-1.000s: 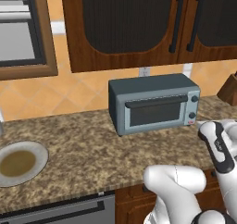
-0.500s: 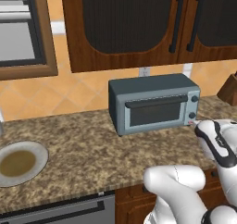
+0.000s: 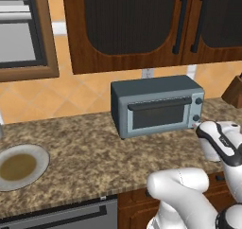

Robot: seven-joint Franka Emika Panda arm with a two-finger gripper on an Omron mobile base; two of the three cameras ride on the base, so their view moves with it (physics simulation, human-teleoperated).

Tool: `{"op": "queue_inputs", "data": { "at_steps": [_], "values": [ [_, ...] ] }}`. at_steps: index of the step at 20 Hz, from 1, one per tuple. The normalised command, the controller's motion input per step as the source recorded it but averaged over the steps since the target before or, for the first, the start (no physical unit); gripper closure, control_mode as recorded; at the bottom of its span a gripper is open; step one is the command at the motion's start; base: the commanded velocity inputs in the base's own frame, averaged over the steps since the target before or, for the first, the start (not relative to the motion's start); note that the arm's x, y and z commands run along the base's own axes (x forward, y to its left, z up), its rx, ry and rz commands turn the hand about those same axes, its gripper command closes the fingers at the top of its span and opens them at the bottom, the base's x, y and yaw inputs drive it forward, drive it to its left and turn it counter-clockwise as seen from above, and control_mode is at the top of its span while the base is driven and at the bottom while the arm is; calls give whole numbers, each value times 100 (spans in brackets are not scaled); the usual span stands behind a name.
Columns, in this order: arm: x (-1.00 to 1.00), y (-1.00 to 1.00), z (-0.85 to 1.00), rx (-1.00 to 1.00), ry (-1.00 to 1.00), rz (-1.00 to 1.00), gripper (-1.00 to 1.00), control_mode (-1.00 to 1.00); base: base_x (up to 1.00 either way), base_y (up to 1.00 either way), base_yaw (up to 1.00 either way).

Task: Pick up the kebab skewer and baguette bread, and place them inside the toaster oven. Close the toaster oven door and start by setting the timer.

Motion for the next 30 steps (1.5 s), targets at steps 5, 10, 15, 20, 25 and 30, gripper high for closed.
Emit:
{"op": "queue_inputs", "data": {
  "at_steps": [5,10,15,20,25,30],
  "values": [
    [1,0,-13,0,0,0,-100,-100,0,0,0],
    [0,0,-10,0,0,2,-100,-100,0,0,0],
    [0,0,-9,0,0,1,-100,-100,0,0,0],
    [7,1,-12,0,0,0,-100,-100,0,0,0],
    [30,0,-4,0,0,0,-100,-100,0,0,0],
    [27,0,-6,0,0,0,-100,-100,0,0,0]
  ]
}}
